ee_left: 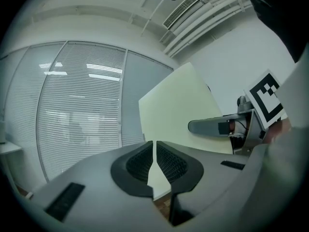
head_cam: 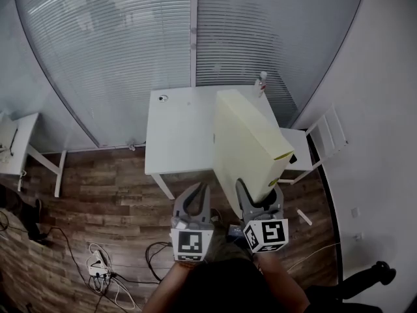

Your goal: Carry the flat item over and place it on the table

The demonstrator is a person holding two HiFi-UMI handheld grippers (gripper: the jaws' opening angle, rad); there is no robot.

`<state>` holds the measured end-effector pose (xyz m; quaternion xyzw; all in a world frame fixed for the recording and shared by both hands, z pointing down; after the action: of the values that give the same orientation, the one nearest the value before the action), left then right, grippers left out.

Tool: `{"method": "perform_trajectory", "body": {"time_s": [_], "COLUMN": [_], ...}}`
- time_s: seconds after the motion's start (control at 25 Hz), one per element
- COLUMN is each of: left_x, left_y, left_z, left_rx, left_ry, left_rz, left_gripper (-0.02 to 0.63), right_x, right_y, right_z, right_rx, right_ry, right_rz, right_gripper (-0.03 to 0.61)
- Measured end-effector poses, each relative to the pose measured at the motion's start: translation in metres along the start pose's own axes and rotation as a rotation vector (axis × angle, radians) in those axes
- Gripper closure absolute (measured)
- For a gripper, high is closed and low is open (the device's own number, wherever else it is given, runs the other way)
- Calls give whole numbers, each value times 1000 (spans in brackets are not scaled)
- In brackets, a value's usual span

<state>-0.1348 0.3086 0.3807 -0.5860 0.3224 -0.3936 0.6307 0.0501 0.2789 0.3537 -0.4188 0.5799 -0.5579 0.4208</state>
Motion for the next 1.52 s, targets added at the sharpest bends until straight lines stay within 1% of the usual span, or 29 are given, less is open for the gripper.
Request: {"method": "perform_trajectory", "body": {"time_s": [0.2,0.4,0.52,0.76,0.96,1.04,1.12,1.16,1.28,1.52], "left_x": [29,62,80,121,155,168,181,188,207,238], "left_y": [-3,-5,-9,-16,-24,-26,-25,-24,-29,-33], "left_z": [-27,-56,-71,-95,-99,-101,-104,-104,-107,-112], "left_rx": [-12,-25,-35,-61,-102,-97,-122,-122,-76,-73], "left_ry": [26,46,63,86,87,82,96,97,88,109], "left_rz": [-19,-54,-74,-103,-137,-147,-158,-160,-163,-182], "left_gripper": [594,594,594,594,594,594,594,594,594,594], "right_x": [45,99,127,180,211,223,235,240,256,286], "right_y": [-2,-3,-9,-22,-33,-37,-42,-44,-49,-58], "right_z": [7,19,26,36,48,53,57,61,73,88], "right_rx": [-30,-32,-34,-47,-43,-39,-36,-37,-44,-39], "right_ry": [25,40,48,91,112,123,136,142,158,192], "right_rz": [-9,-32,-60,-103,-131,-139,-148,-152,-157,-163], "right_gripper": [295,293,295,295,295,295,295,295,295,295]}}
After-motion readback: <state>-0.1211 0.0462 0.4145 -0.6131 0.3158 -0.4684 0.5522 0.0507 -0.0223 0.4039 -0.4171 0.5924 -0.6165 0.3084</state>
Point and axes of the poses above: the fingertips, and each gripper's own axes: x forward along the fingers, z to its right, y out of its top, the point moved 9 cm from there along -x, backward along the fingers, and after that the axes turned 8 degrees about -y, right-handed, at the moved point
